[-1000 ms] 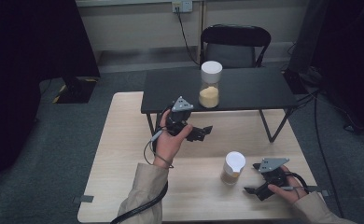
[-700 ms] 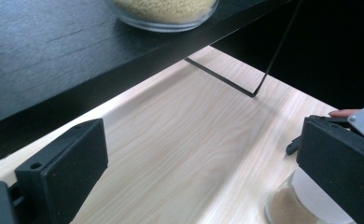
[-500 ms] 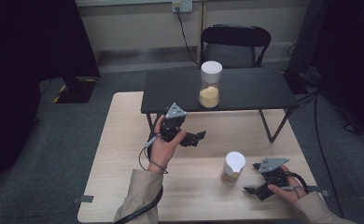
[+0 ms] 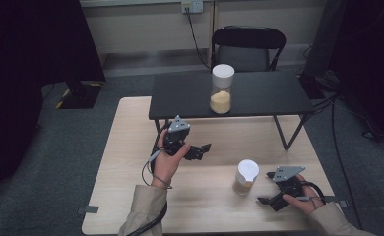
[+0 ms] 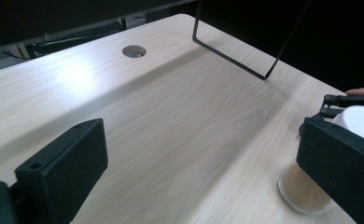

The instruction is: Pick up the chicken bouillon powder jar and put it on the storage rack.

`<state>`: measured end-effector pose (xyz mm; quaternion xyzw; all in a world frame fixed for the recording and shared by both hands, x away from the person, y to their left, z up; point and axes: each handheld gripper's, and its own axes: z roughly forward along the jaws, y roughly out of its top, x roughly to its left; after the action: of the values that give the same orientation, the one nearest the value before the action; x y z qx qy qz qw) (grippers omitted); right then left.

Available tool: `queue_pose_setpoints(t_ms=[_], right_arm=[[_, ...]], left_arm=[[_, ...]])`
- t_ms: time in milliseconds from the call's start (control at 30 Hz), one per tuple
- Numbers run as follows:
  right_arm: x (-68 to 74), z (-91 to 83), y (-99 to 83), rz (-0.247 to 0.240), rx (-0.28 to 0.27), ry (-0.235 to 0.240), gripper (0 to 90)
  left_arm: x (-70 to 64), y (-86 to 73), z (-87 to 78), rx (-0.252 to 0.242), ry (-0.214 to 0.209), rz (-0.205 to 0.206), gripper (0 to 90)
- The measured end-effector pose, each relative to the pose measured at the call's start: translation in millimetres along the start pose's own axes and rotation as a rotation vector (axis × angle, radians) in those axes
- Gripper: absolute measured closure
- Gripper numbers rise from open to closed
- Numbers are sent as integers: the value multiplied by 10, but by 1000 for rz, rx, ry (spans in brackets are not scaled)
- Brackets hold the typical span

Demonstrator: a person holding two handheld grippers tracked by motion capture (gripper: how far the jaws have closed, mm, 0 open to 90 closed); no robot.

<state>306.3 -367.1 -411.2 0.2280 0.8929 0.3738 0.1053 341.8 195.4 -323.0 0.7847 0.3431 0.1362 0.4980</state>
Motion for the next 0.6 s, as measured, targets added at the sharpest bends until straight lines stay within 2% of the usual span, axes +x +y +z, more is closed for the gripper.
queue_pose_setpoints(t_ms=[600], right_arm=[[0, 0, 0, 0, 0, 0, 0]], left_arm=[[63, -322, -13, 31, 33, -38, 11]])
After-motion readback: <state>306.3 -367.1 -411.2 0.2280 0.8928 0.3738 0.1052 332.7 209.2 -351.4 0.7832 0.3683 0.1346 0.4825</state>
